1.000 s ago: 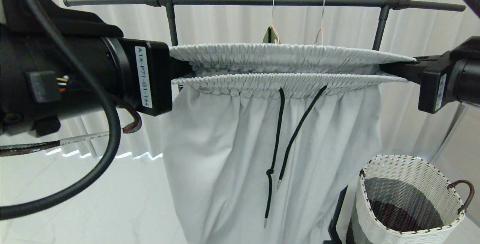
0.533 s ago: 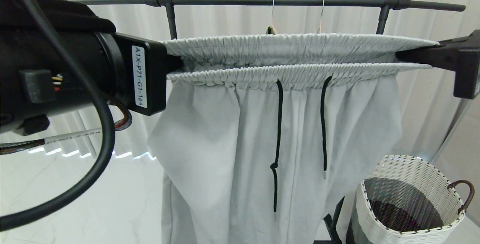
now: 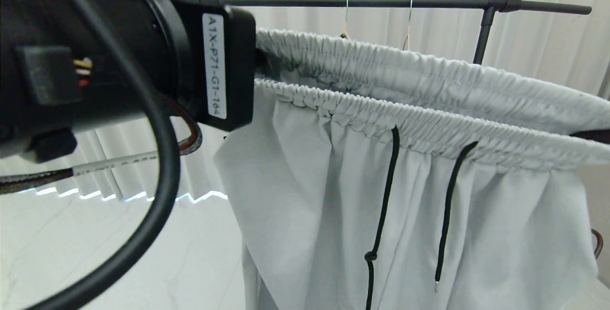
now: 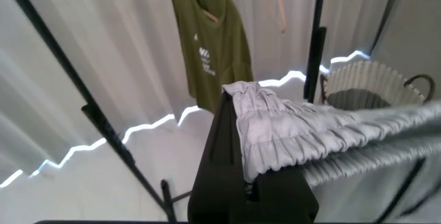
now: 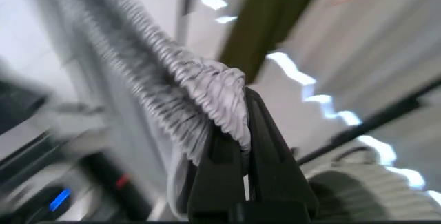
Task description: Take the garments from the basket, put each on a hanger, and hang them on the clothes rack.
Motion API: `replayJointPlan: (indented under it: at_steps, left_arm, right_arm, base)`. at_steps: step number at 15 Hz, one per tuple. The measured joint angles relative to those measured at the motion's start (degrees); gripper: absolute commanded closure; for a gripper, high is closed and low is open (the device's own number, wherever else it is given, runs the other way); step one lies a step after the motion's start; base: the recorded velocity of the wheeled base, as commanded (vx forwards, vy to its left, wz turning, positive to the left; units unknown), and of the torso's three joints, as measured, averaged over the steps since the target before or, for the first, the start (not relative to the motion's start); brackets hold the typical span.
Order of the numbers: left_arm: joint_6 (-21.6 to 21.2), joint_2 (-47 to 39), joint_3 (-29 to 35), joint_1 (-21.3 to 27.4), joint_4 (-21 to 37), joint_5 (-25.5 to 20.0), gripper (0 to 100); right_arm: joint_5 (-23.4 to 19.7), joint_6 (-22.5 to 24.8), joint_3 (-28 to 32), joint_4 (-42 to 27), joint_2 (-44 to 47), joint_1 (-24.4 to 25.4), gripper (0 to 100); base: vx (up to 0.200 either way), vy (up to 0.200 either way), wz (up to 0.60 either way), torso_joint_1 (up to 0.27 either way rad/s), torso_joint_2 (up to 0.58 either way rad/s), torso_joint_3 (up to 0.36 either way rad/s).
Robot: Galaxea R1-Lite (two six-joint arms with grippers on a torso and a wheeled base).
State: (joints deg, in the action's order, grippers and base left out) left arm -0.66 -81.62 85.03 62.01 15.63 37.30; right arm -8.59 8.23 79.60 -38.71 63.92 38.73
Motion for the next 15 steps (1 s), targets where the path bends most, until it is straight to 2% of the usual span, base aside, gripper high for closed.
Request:
replayJointPlan:
  at_steps: [1,3,6,9,11,13,15]
  left_arm:
    - [0.04,-1.1,1.46,0.06,-0.39,-0.22,100]
    - [0.17,-3.11,3.06,0.09,-0.61,-1.05,100]
    - [0.44,-5.18,3.47,0.05,-0.61,-2.74,100]
    - [1.37,-5.95,3.34,-0.44,-0.61,-3.73,100]
    - [1.61,-5.73,2.84,-1.4,0.0,-3.8,100]
    - [1.96,-4.74,1.94,-1.88,2.46,-3.84,100]
    - [5.41,-3.19,1.41,-1.99,8.37,-4.02,100]
  right_arm:
    - [-4.38,-0.02,-0.06,-3.47,-1.77,0.0,100]
    - [-10.26,0.02,-0.89,-6.53,-4.85,0.22,100]
    - [-13.1,0.13,-2.24,-6.78,-7.22,3.02,100]
    - [-12.8,0.22,-2.49,-6.69,-7.94,6.97,100]
    - [-10.42,0.24,-2.51,-6.58,-7.74,7.57,100]
    - [-3.78,0.24,-2.45,-5.99,-6.95,7.66,100]
    - [3.54,0.17,-2.45,-1.72,-5.38,7.61,100]
  base:
    - [0.0,0.0,0.0,0.0,0.0,0.0]
    - [0.0,0.0,0.0,0.0,0.0,0.0]
    - [0.0,0.0,0.0,0.0,0.0,0.0]
    - [0.0,0.0,0.0,0.0,0.0,0.0]
    - [0.0,0.0,0.0,0.0,0.0,0.0]
    - [0.0,0.0,0.0,0.0,0.0,0.0]
    - [0.0,0.0,0.0,0.0,0.0,0.0]
